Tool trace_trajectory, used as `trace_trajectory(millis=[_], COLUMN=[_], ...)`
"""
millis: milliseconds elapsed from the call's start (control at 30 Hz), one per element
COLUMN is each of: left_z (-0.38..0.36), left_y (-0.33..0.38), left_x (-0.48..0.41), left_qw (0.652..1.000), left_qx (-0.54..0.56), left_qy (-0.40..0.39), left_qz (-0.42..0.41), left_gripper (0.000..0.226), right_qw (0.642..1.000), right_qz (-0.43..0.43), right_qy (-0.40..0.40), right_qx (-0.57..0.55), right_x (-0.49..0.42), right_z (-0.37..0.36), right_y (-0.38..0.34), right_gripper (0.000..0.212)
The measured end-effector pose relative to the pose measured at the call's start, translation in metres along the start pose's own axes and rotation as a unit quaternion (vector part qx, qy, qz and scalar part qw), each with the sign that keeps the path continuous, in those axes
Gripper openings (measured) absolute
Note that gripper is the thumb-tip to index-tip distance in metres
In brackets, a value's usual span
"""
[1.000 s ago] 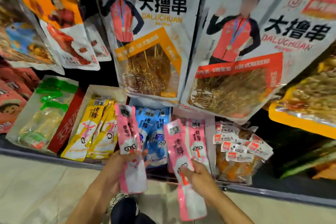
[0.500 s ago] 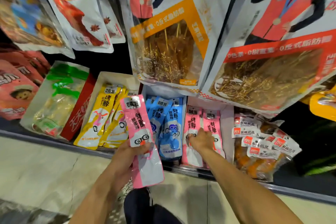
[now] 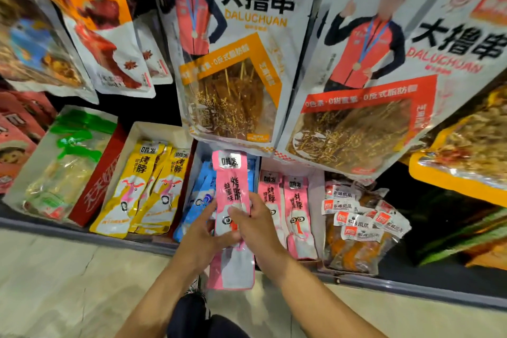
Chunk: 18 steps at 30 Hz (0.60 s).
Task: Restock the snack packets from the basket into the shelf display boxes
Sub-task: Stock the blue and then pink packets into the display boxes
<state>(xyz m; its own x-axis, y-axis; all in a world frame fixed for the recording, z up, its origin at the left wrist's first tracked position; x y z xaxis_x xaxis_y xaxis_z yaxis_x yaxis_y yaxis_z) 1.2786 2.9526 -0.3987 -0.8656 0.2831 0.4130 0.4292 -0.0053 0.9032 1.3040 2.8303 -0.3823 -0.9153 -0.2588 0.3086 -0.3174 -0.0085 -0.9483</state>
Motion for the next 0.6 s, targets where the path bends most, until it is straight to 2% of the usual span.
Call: trace_trajectory(millis=[67, 133, 167, 233, 300, 367, 467, 533, 600], left_z=[-0.001, 0.013, 0.025, 0.046, 0.059, 0.063, 0.059, 0.059, 0.062], left_y=[0.003, 0.002, 0.004, 0.013, 0.021, 0.028, 0.038, 0.038, 0.039], left_x=[0.004, 0.009, 0.013, 0.021, 0.028, 0.029, 0.030, 0.029, 0.029], left_qw=[0.998, 0.985, 0.967, 0.905, 0.845, 0.809, 0.790, 0.790, 0.791], left_qx=[-0.053, -0.166, -0.242, -0.401, -0.496, -0.538, -0.557, -0.558, -0.554], left_qy=[-0.011, 0.027, 0.062, 0.143, 0.201, 0.237, 0.253, 0.253, 0.259], left_qz=[0.019, 0.044, 0.045, 0.022, 0.013, 0.002, -0.030, -0.033, -0.031], left_gripper=[0.084, 0.080, 0.076, 0.072, 0.077, 0.080, 0.080, 0.078, 0.077], right_qw=[0.998, 0.988, 0.980, 0.958, 0.925, 0.891, 0.824, 0.766, 0.743], right_qz=[-0.001, -0.009, -0.025, -0.058, -0.091, -0.125, -0.133, -0.152, -0.179], right_qy=[0.037, 0.102, 0.132, 0.184, 0.204, 0.185, 0.175, 0.162, 0.134], right_qx=[0.044, 0.113, 0.148, 0.214, 0.307, 0.396, 0.522, 0.604, 0.630], right_x=[0.000, 0.000, 0.002, 0.005, 0.004, -0.005, -0.023, -0.035, -0.042], right_z=[0.011, 0.041, 0.060, 0.102, 0.138, 0.153, 0.156, 0.154, 0.150], right_y=[-0.001, 0.005, 0.010, 0.022, 0.031, 0.037, 0.043, 0.054, 0.070], right_gripper=[0.036, 0.049, 0.060, 0.079, 0.083, 0.075, 0.055, 0.062, 0.071])
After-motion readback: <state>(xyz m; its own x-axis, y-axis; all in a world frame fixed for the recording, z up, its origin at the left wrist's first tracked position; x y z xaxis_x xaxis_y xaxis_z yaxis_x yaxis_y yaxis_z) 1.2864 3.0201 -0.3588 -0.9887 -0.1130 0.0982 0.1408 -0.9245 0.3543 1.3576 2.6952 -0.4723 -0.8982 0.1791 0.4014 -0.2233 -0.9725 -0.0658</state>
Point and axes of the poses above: each hand's wrist, its own x-axis away from the middle knuckle, its own z-axis out of the back of the hand, y = z × x, the point moved 8 cm from there along -x, towards the middle knuckle, and after that the axes turned 12 degrees about -y, right-handed, at the moved point
